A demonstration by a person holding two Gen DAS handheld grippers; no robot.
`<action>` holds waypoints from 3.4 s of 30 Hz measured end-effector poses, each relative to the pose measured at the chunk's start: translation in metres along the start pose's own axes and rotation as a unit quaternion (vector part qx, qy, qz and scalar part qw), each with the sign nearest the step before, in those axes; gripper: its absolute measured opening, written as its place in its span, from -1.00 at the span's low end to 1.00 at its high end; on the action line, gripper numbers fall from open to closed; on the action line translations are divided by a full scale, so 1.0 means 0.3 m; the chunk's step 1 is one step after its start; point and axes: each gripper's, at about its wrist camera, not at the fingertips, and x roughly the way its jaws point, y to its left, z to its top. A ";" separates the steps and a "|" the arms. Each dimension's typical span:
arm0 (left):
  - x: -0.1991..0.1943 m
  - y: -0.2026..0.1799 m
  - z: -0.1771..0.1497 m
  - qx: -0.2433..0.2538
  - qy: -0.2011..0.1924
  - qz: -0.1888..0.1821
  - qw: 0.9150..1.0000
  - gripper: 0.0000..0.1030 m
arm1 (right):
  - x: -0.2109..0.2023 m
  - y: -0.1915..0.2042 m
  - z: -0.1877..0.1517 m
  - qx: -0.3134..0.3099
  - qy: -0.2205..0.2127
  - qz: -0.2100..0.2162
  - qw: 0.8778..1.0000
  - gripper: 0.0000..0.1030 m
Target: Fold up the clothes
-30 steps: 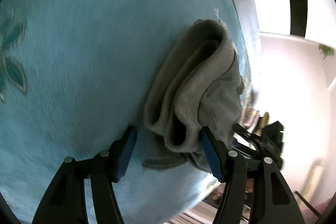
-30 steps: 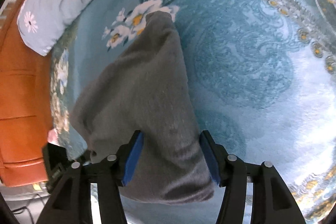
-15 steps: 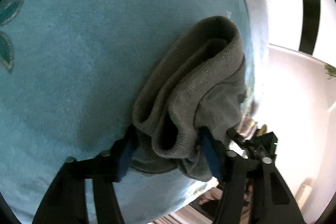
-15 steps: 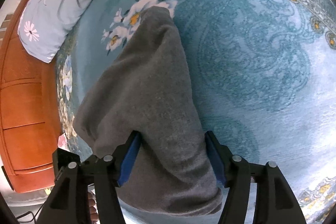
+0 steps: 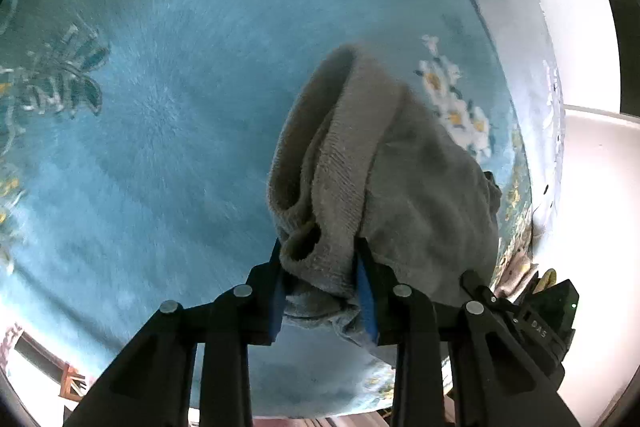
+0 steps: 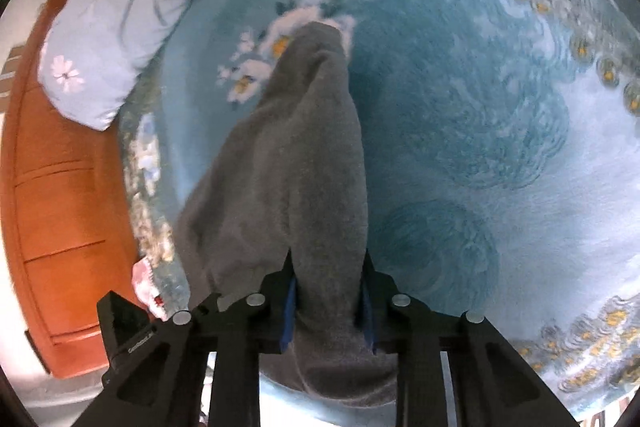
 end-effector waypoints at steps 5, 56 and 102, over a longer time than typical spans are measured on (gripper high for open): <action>-0.117 -0.062 -0.145 -0.004 -0.022 -0.010 1.000 -0.40 | -0.170 0.034 0.005 -0.029 -0.005 0.029 0.999 -0.49; 0.163 -1.837 -1.191 0.413 -0.018 -0.079 0.907 -0.42 | -1.871 -0.885 0.011 0.031 -0.358 0.103 0.927 -0.50; 0.911 -2.453 -1.315 0.501 0.038 0.048 0.863 -0.29 | -2.021 -1.505 0.679 0.041 -0.306 -0.046 0.950 -0.44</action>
